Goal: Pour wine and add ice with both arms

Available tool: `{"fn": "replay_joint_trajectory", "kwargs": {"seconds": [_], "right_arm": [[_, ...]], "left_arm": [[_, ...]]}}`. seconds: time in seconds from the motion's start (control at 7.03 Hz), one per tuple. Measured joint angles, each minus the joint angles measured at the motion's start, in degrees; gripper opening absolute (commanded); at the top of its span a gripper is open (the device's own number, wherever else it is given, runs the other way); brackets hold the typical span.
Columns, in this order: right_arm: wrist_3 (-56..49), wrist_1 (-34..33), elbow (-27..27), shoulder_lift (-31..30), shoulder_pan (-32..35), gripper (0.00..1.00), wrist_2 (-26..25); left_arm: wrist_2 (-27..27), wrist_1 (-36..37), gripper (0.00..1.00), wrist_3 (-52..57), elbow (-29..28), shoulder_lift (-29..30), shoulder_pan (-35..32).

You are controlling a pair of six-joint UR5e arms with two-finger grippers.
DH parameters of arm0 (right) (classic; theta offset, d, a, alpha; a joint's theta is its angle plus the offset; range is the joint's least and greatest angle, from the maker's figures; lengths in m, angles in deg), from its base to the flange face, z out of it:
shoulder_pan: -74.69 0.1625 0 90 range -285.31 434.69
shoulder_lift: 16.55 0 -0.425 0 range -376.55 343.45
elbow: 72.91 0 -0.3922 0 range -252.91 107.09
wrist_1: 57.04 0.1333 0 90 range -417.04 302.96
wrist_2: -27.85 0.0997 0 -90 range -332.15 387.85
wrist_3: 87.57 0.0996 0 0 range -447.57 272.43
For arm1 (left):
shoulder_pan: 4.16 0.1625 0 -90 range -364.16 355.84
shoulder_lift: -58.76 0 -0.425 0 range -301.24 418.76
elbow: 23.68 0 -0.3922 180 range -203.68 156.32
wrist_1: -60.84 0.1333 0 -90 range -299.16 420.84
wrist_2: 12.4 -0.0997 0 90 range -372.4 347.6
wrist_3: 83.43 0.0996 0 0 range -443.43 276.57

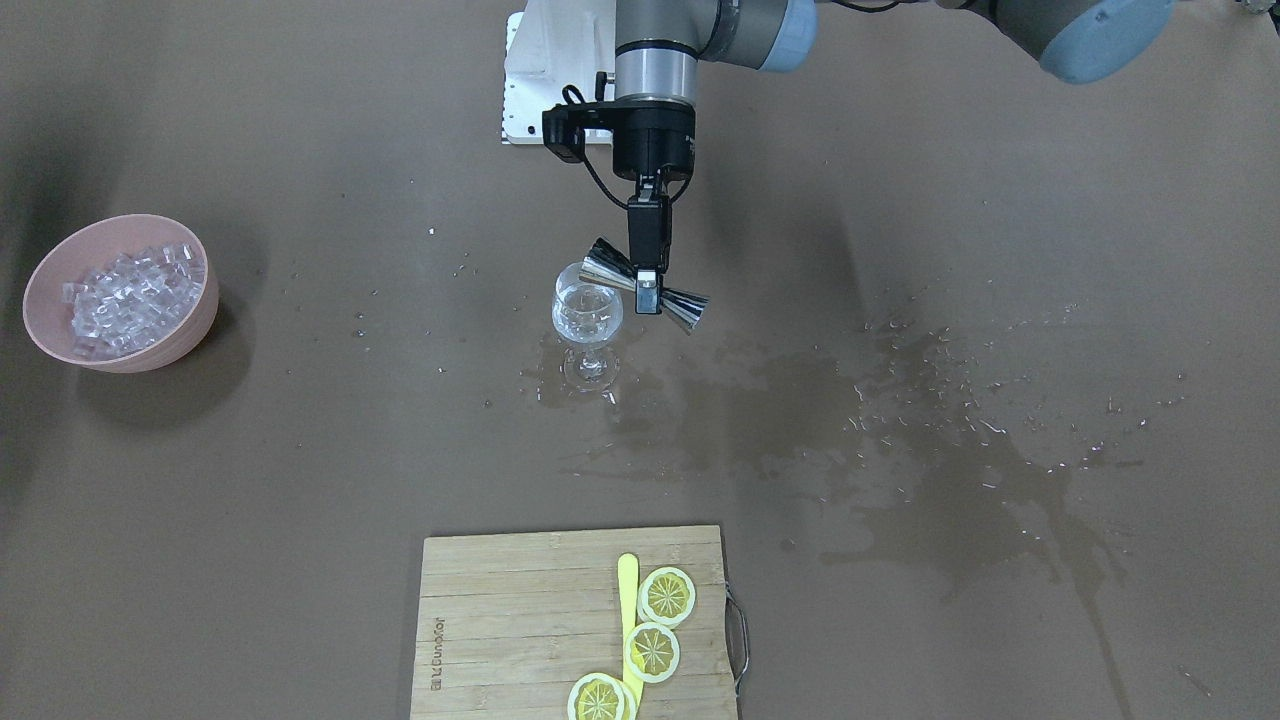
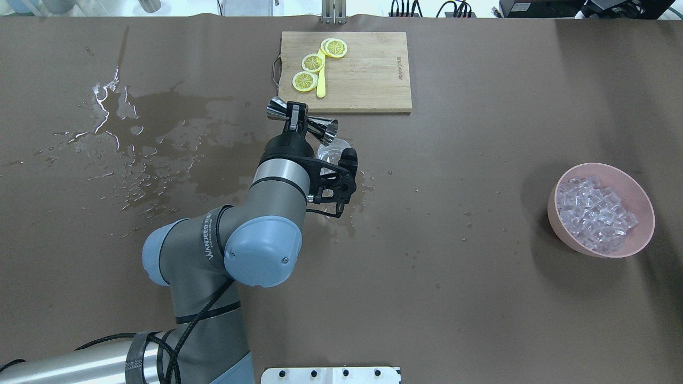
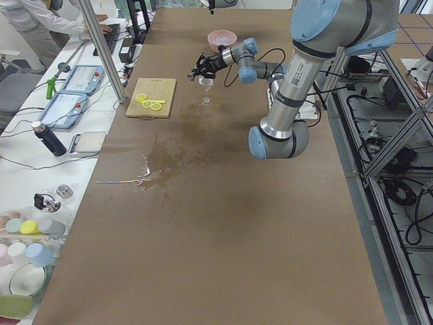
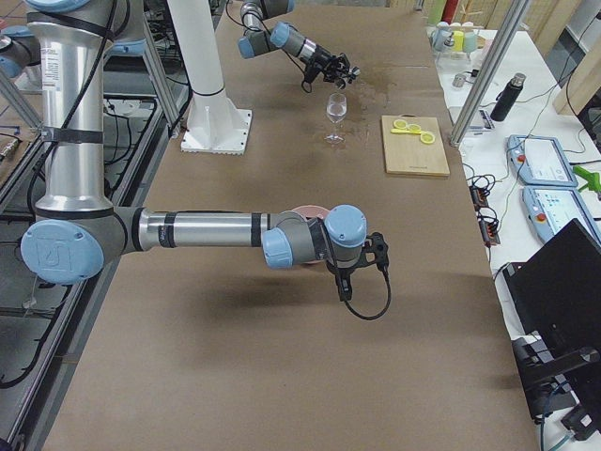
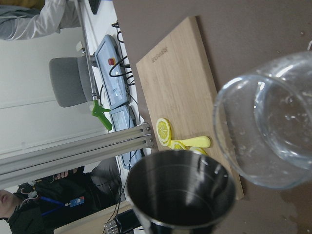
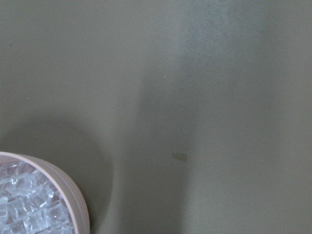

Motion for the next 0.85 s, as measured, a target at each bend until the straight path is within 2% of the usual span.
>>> {"fn": "replay_joint_trajectory", "kwargs": {"seconds": [0.28, 0.43, 0.85], "right_arm": [[0.0, -0.02, -0.45, 0.31, 0.0, 1.0, -0.06], [-0.02, -0.04, -0.53, 0.39, 0.0, 1.0, -0.07], [1.42, 0.0, -0.5, 0.96, -0.7, 1.0, -0.11]], "left_arm": [[0.07, -14.78, 0.0, -19.68, -0.6, -5.13, -1.06], [0.25, -18.86, 0.0, -27.17, -0.62, -7.46, -2.24], [0.96, -21.53, 0.0, -49.77, -0.83, -14.91, -4.5]]}}
